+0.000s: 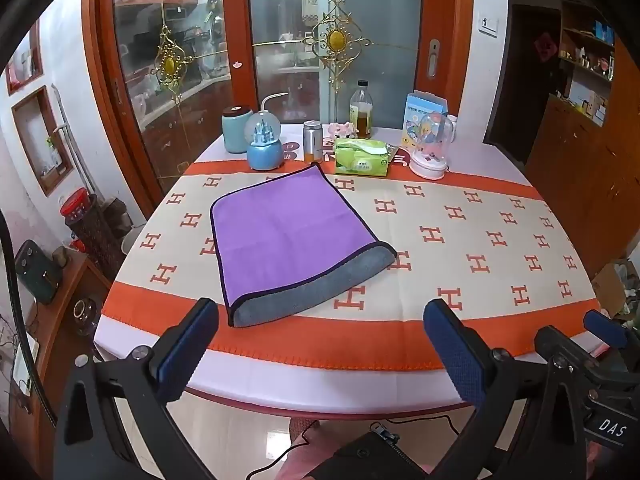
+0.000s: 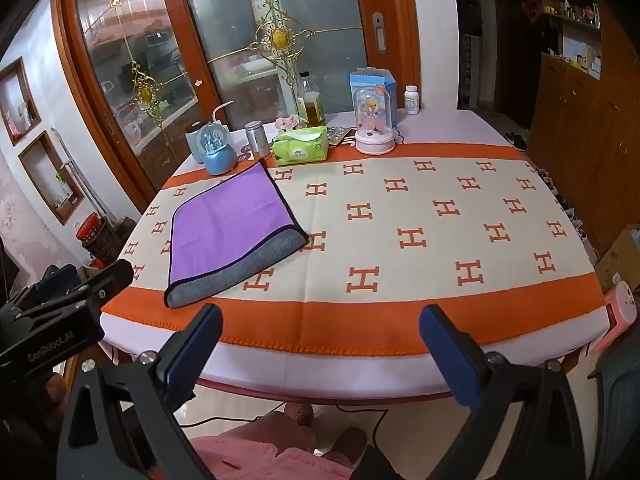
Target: Fold towel
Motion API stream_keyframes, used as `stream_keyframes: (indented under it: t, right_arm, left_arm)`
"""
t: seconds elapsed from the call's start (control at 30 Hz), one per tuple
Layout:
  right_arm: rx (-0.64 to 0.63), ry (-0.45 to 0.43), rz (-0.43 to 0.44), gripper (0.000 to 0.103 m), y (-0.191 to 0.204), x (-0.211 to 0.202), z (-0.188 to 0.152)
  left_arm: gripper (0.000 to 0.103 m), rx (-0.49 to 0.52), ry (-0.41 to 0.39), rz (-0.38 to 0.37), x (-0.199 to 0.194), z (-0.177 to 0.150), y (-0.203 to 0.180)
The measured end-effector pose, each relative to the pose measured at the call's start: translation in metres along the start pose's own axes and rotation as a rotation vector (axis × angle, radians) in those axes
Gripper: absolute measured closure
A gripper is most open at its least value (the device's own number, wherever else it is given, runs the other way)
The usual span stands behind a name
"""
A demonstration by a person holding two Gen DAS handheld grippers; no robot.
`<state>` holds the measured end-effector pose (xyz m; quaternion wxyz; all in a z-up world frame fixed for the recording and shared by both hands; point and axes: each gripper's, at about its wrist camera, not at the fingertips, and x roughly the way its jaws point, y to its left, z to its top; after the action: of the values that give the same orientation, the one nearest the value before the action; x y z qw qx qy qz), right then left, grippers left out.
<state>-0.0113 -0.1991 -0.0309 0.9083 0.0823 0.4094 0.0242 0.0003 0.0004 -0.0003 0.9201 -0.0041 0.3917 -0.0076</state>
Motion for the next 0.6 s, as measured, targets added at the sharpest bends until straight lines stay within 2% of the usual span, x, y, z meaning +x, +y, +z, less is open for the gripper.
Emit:
stream_keyframes:
  t: [0.27, 0.6]
  right_arm:
    - [-0.002, 0.006, -0.004, 0.001, -0.0018, 0.0020, 0.0010]
    - [0.001, 0.014, -0.002, 0.000, -0.0031, 0.0034, 0.0024]
  left_arm:
    - [0.001, 0.005, 0.001, -0.008, 0.0028, -0.0092, 0.0064]
    - [0.001, 0.004, 0.016, -0.003, 0.0030, -0.0024, 0.0056]
